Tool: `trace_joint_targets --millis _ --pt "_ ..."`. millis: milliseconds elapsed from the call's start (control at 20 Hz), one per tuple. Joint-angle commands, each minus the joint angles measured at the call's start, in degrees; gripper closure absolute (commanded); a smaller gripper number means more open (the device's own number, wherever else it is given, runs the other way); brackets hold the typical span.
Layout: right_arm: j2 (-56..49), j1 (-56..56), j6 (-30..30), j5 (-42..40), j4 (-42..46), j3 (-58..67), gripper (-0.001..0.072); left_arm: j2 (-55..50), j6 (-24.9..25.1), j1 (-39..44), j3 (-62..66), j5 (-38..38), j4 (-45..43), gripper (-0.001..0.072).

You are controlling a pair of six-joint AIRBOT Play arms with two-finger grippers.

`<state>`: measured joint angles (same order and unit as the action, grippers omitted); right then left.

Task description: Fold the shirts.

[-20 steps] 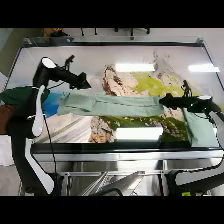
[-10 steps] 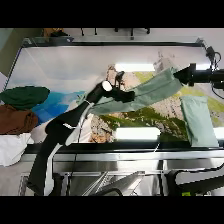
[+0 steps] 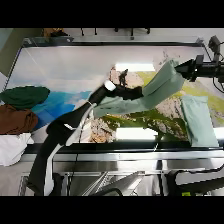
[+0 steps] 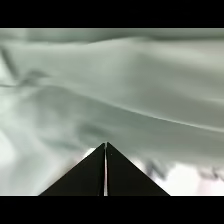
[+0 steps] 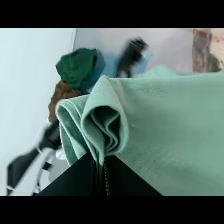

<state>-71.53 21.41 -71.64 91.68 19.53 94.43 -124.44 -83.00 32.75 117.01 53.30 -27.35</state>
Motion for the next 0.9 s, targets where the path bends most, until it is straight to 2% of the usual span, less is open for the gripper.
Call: trace_joint_targets --millis 0,150,250,400,500,550,600,650,750,850 --pt "0.04 -5.38 -0.26 -2.51 2.51 -1.4 0.0692 10.16 9.49 -10.91 0.44 23.63 11.54 0.0689" --pt "0.0 -15.47 -0.2 -12.04 2.54 -5.31 0.0692 20.09 14.16 -22.51 0.44 37.13 29.49 0.0689" --pt "-0.55 -24.5 -0.17 -22.29 2.45 -8.2 0.0692 25.05 15.08 -28.76 0.44 42.38 38.56 0.0689" --pt "-5.01 -40.74 2.01 -38.71 2.16 -9.64 0.0692 32.15 16.26 -35.41 -1.51 43.67 40.96 0.0689" --pt "-10.36 -51.71 8.28 -52.61 2.38 -9.64 0.0686 36.22 17.57 -38.42 -4.17 43.76 40.94 0.0689" --pt "-13.79 -56.11 10.54 -59.01 2.34 -9.62 0.0579 37.99 17.94 -39.67 -5.79 43.54 40.98 0.0689" --pt "-16.74 -58.88 10.86 -63.89 2.36 -9.62 0.0335 39.47 18.1 -40.7 -7.45 43.58 40.96 0.0689" --pt "-19.17 -60.08 10.84 -66.53 2.34 -9.62 0.0246 40.68 18.1 -41.42 -9.11 43.69 40.96 0.0689" --pt "-20.28 -58.66 10.84 -64.94 2.34 -9.6 0.0246 42.91 18.1 -42.1 -13.14 43.63 40.96 0.0689" --pt "-17.33 -54.1 10.84 -59.32 2.36 -9.6 0.0249 44.5 18.73 -42.07 -16.96 43.71 40.96 0.0689"
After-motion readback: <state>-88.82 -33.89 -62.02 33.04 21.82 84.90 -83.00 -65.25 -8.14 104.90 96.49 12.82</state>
